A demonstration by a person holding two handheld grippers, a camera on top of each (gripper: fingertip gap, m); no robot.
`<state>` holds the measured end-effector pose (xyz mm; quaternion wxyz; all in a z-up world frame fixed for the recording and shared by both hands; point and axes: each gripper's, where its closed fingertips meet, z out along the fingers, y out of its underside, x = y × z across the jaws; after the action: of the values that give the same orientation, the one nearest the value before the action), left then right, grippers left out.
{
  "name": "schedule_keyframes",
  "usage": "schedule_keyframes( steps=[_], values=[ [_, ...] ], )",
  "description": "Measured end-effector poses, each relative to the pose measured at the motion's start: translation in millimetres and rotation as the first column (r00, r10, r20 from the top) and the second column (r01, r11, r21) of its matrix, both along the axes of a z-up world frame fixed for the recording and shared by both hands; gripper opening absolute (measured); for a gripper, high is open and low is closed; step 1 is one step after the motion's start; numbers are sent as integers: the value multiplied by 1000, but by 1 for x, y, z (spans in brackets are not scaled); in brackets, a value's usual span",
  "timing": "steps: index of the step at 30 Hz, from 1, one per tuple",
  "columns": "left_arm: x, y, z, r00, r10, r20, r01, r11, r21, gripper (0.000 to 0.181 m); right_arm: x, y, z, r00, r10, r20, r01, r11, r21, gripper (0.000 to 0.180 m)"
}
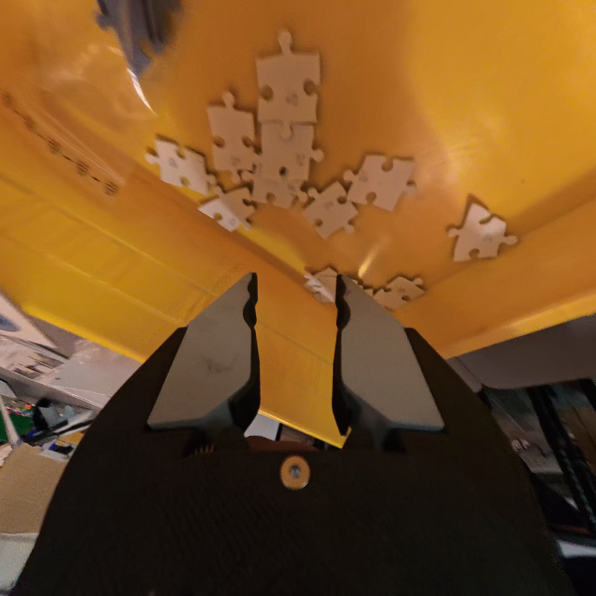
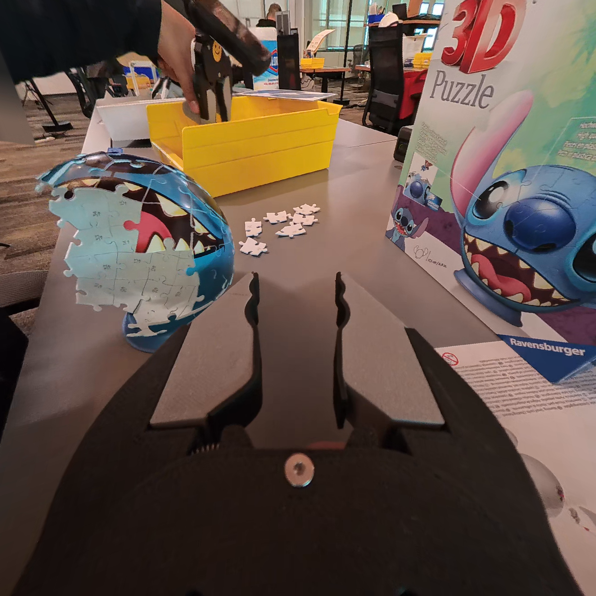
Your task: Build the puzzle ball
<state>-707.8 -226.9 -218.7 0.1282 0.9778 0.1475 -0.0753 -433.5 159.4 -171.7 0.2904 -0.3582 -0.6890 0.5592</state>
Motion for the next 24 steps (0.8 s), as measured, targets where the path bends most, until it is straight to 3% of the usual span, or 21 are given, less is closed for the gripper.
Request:
schedule_keyframes(
  steps=[4,9,10,11,18,24],
  values=[
    [25,-31,-13,992,55,112,-35,984,-172,48,1,-3,-1,1000,9,-2,-9,1000,14,44],
    [28,-35,-31,988,59,142,-26,974,-226,41,2,-6,-1,1000,15,-5,-15,1000,27,44],
    [20,-29,-31,994,34,100,-14,981,-191,27,2,-6,-1,1000,16,-6,-16,999,28,44],
    [14,-18,-32,997,14,79,-4,993,-122,0,3,-7,-1,1000,16,-7,-16,999,28,43],
    [-2,21,1,1000,1,-26,3,991,136,4,2,-5,0,1000,15,-5,-15,1000,13,42],
    [1,-2,2,1000,19,-8,-19,999,44,37,0,-3,1,1000,15,2,-15,1000,-15,42]
  ],
)
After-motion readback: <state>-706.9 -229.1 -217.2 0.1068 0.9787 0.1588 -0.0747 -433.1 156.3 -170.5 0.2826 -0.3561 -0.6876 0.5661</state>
